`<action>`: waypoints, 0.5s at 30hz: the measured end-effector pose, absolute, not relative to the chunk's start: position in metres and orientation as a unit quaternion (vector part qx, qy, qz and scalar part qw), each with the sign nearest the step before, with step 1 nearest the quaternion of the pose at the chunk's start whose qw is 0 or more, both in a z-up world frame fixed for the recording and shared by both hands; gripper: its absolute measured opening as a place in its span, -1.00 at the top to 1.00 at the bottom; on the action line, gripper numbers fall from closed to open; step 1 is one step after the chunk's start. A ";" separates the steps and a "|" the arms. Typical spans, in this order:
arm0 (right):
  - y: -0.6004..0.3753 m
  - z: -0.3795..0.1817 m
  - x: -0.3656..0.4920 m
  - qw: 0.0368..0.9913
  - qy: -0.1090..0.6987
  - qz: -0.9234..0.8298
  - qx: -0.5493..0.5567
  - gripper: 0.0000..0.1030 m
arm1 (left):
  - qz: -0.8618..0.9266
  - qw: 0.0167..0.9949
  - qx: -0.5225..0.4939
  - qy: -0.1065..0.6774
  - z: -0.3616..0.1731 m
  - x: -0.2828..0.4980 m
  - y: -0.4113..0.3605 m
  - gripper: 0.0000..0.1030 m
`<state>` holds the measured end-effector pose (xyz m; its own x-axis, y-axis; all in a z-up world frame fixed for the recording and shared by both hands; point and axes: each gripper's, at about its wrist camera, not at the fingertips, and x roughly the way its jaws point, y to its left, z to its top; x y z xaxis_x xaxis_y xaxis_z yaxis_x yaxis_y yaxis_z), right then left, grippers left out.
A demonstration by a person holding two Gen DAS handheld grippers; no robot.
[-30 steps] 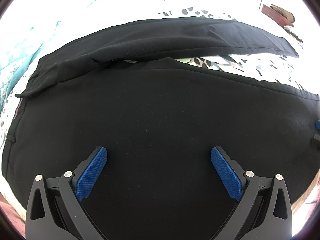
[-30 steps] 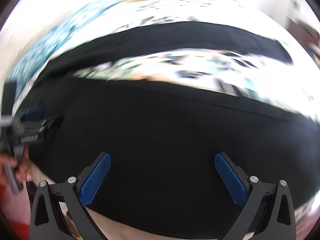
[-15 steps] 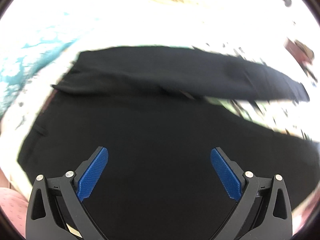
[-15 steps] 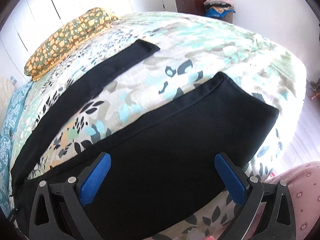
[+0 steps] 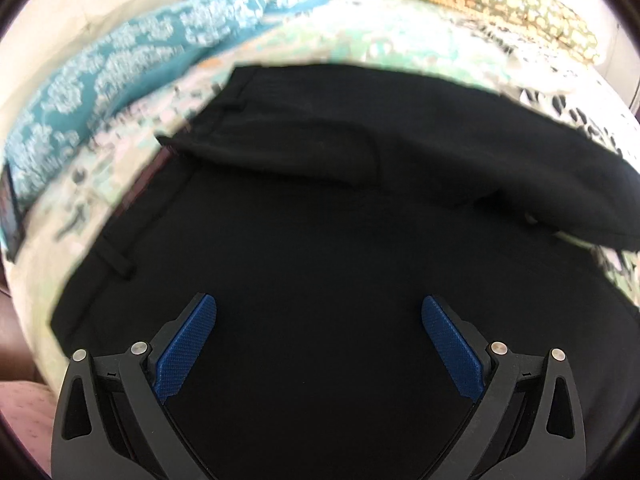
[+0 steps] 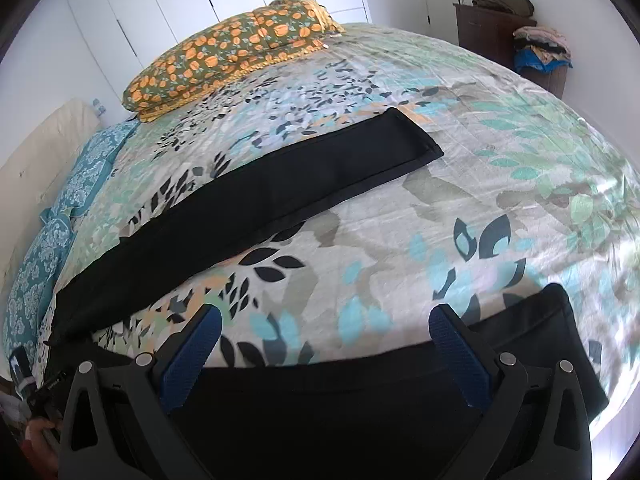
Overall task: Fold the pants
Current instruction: 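Grasp the stacked trouser hems with the right tool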
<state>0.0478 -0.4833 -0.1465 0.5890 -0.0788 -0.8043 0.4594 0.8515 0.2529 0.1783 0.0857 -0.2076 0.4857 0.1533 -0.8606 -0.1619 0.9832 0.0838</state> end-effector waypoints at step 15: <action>-0.674 -0.170 0.226 0.819 0.502 -0.158 0.230 -0.99 | 0.116 0.884 0.005 0.453 -0.215 0.169 0.078 -0.99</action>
<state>0.2262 -0.6738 -0.1702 0.4466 -0.0280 -0.8943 0.4893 0.8444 0.2180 0.1694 0.0785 -0.2150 0.5631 0.2094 -0.7994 -0.1998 0.9732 0.1142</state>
